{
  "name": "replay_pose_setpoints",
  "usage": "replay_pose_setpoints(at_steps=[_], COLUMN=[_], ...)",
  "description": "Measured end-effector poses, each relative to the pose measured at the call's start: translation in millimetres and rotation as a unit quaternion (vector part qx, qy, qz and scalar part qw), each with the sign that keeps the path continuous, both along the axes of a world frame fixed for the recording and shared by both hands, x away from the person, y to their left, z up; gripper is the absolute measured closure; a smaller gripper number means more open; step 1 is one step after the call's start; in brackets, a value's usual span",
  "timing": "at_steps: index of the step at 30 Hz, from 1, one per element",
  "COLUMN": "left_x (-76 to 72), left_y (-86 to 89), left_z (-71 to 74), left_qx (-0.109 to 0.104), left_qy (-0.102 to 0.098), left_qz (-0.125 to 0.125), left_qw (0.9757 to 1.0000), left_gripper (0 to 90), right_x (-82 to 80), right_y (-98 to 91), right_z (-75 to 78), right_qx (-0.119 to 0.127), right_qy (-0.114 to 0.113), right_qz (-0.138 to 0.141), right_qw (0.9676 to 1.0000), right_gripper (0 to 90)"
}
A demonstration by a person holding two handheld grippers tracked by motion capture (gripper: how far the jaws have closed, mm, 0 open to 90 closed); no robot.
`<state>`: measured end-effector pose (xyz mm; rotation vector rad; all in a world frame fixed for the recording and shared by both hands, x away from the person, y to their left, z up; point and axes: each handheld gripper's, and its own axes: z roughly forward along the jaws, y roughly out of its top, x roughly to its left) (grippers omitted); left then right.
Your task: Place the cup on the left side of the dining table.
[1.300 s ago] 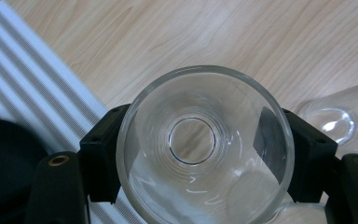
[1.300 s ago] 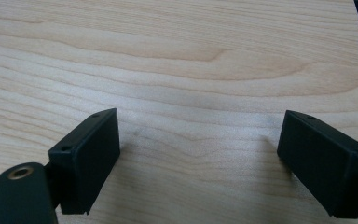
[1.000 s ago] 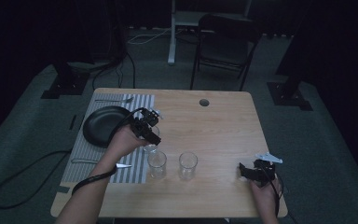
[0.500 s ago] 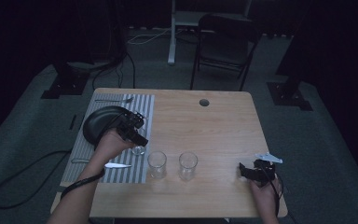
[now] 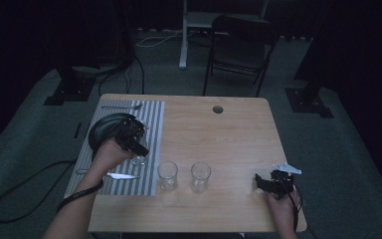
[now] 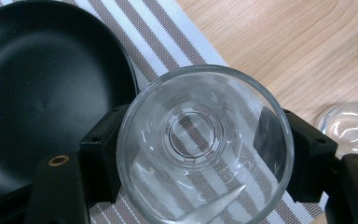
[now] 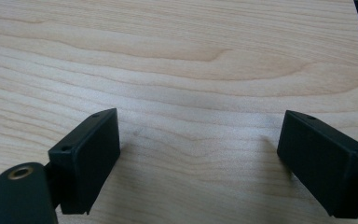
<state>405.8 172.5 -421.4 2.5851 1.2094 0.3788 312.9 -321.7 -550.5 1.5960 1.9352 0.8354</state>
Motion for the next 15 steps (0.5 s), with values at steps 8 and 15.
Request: replay_pose_setpoints(at_steps=[8,15], left_x=[0.9,-3.8], left_y=[8.3,12.0], left_z=[-13.0,-16.3], left_qx=[-0.003,-0.018], left_qy=[0.006,-0.017], left_qz=[0.004,-0.015], left_qw=[1.0000,0.9996], left_gripper=[28.7,28.6], right_x=[-0.3,-0.3], right_y=[0.1,0.1], right_z=[0.1,0.1], right_qx=[0.001,0.001], right_qy=[-0.001,-0.001], right_qz=[-0.004,-0.004], right_qw=[1.0000,1.0000], right_gripper=[13.8,13.8])
